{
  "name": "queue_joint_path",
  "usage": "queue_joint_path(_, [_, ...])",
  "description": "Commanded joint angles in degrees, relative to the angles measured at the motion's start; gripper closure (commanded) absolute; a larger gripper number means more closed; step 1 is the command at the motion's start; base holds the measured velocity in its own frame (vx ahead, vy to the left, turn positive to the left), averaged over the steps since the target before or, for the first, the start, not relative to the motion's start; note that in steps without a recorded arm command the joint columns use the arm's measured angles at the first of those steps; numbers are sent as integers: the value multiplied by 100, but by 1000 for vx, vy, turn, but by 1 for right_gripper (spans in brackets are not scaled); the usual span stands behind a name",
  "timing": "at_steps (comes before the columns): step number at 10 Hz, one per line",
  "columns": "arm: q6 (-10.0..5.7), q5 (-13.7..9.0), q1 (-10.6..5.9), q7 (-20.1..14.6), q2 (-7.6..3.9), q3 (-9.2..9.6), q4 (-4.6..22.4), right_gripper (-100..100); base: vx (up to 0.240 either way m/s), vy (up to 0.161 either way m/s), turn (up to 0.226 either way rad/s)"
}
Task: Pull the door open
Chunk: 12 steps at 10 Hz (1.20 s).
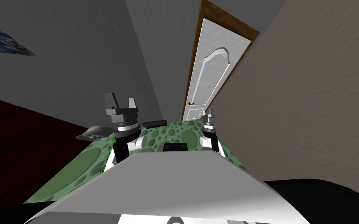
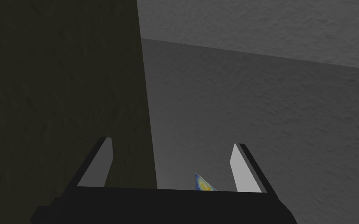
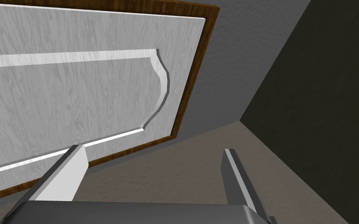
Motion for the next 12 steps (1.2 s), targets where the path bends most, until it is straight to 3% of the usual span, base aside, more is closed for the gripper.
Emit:
queue_joint_path(1, [-49,-13,-52,-22,-54,-15,217,-100,76,-35,67])
queue_joint_path(12, [-331,-86,-489,-164,-407,-107,1813,-100,86,-44,66])
